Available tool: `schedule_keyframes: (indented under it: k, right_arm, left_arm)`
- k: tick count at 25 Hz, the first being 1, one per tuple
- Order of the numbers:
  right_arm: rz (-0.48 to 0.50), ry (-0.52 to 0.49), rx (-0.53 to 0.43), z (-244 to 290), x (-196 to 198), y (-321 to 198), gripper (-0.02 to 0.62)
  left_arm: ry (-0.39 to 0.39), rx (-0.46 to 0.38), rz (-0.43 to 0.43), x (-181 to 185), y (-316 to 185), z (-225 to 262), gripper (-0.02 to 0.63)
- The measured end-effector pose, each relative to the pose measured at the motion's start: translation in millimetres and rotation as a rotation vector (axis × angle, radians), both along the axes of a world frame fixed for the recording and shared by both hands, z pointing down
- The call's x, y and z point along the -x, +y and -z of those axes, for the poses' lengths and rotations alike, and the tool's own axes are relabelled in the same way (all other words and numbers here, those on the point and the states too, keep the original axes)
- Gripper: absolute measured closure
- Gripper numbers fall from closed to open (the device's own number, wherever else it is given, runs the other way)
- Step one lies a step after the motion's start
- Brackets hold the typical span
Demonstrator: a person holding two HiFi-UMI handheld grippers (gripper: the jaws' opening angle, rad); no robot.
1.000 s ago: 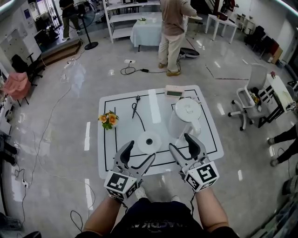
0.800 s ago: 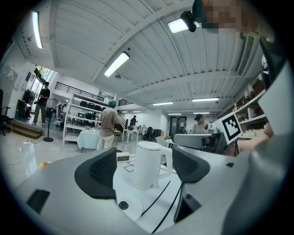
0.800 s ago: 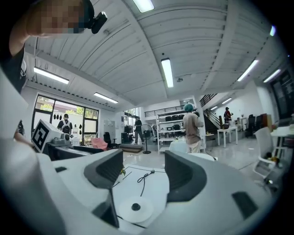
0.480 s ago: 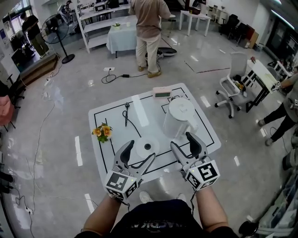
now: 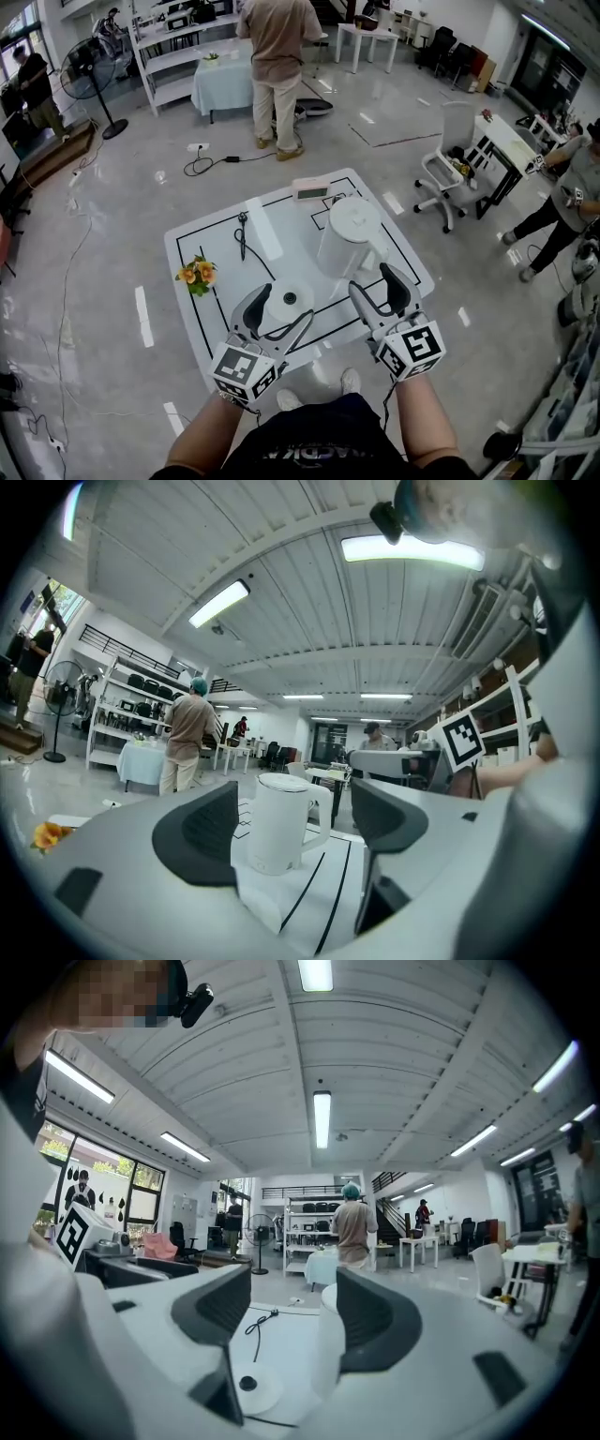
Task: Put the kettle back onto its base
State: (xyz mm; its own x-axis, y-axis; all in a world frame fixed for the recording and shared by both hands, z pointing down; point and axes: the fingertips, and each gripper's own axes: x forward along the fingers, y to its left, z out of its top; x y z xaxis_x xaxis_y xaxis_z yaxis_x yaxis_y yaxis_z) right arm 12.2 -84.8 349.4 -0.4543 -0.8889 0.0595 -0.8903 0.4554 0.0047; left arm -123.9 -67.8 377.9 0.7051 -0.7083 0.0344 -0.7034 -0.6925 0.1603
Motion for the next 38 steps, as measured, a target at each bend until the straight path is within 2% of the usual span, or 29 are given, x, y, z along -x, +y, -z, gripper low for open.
schedule_keyframes:
  k: [7,13,25,38]
  right_arm:
    - [-0.042,0.027,0.013,-6.8,-27.6,-12.8,0.327]
    - [-0.049,0.034,0.045,-22.6,-56.8,-31.7,0.327]
    - [0.047,0.041,0.169,-81.9,-82.6,-87.9,0.327]
    - [0.12,0.079,0.269,-129.8,-80.4,-114.8,0.328]
  left_arm:
    - [0.002,0.018,-0.035,-18.5,-3.0,-10.2,0.241]
    - [-0.012,0.053,-0.021,-35.9,-10.5,-21.5,0.241]
    - [-0.045,0.106,0.024,-77.0,-49.7,-41.4,0.242]
    - [-0.057,0.157,0.052,-90.5,-72.7,-61.8,0.242]
